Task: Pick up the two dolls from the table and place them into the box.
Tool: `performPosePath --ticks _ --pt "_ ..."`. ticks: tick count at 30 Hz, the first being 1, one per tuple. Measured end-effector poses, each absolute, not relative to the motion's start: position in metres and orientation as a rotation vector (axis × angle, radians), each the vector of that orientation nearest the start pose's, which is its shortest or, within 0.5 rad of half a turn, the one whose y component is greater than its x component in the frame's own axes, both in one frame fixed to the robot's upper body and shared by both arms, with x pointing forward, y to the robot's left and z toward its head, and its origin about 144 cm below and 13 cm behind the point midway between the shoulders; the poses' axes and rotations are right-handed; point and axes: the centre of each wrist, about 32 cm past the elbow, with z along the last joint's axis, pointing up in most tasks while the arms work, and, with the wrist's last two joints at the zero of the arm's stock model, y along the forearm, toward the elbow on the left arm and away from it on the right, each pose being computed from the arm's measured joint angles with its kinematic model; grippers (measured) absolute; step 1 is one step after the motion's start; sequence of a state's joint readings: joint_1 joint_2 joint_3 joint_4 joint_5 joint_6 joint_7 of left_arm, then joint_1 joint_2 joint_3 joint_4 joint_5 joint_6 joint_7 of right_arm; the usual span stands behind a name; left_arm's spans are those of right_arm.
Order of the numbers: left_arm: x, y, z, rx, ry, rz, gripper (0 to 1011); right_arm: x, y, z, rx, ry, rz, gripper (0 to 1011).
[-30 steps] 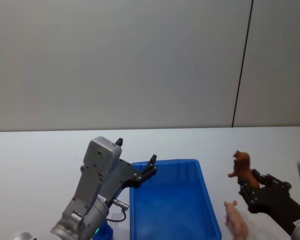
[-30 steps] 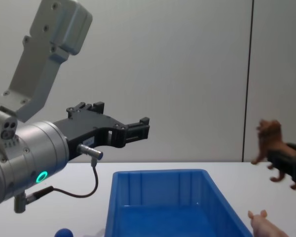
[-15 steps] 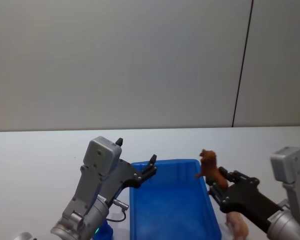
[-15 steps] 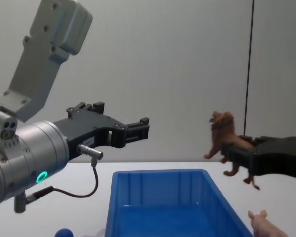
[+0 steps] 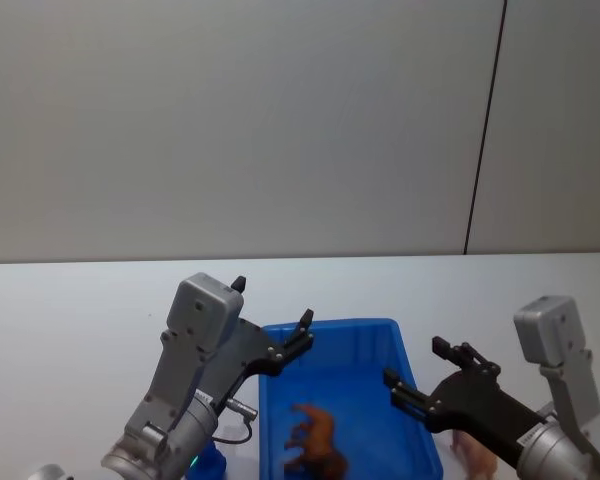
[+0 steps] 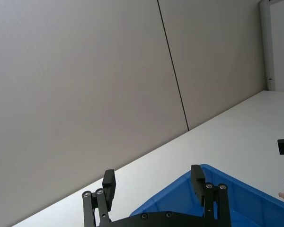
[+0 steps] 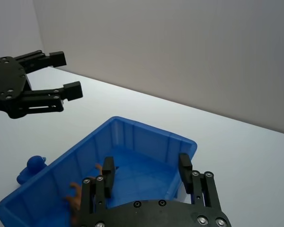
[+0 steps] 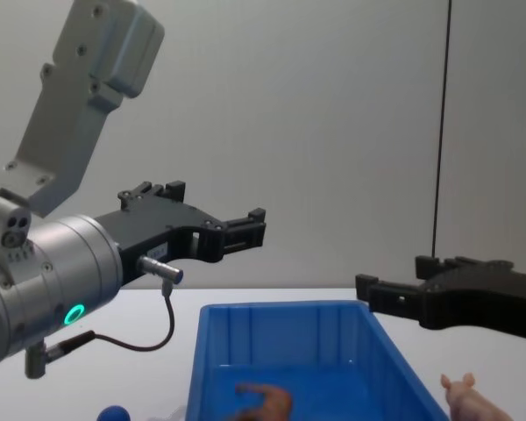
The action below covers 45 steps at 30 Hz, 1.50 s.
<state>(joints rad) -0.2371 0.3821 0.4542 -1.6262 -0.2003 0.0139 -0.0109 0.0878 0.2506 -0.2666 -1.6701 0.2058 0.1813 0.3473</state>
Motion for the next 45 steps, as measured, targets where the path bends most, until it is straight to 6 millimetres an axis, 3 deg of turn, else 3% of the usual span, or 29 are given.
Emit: performPosePath --ticks 8,45 --pt "0.492 0.198 1.204 0.061 -0.268 1.124 1002 0.47 -0.213 1.186 -0.109 0.016 -0.998 999" --pt "0.492 0.198 1.204 0.061 -0.268 1.124 1002 0.441 -0.23 1.17 -0.263 0.113 -1.19 1001"
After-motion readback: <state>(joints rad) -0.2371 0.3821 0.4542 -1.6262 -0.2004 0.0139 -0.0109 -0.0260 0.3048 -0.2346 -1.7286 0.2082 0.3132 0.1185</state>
